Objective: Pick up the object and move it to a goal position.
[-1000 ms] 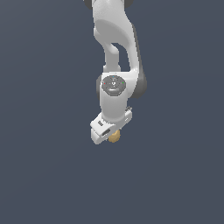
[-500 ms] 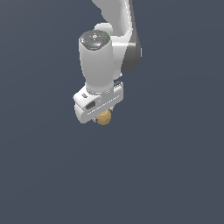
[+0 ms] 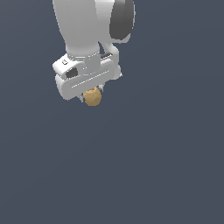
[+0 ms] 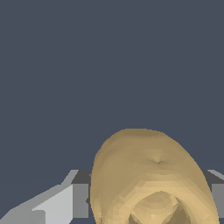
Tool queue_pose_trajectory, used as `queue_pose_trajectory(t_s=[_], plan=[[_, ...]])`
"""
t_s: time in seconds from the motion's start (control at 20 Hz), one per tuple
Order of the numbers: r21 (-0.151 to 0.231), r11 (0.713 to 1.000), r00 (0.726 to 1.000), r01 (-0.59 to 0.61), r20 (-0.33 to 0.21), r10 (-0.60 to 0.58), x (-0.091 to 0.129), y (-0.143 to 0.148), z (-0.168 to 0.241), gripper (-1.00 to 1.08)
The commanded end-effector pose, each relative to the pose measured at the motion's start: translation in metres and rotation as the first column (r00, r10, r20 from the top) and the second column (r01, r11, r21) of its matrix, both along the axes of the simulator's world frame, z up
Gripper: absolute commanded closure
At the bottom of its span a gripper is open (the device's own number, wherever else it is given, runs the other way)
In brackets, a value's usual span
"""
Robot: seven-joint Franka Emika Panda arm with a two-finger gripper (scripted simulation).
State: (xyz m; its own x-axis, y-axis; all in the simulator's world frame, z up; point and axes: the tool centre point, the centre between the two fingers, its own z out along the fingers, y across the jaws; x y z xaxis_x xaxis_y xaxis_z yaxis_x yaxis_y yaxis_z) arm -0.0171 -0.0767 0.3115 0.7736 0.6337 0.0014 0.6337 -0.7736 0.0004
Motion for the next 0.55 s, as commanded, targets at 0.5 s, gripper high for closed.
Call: queue_pose_trajectory(t_s=[0.5], plan=[[0.000,1.000,1.000,0.000,-0.001,0.000,-0.010,-0.017,0.038,1.08]])
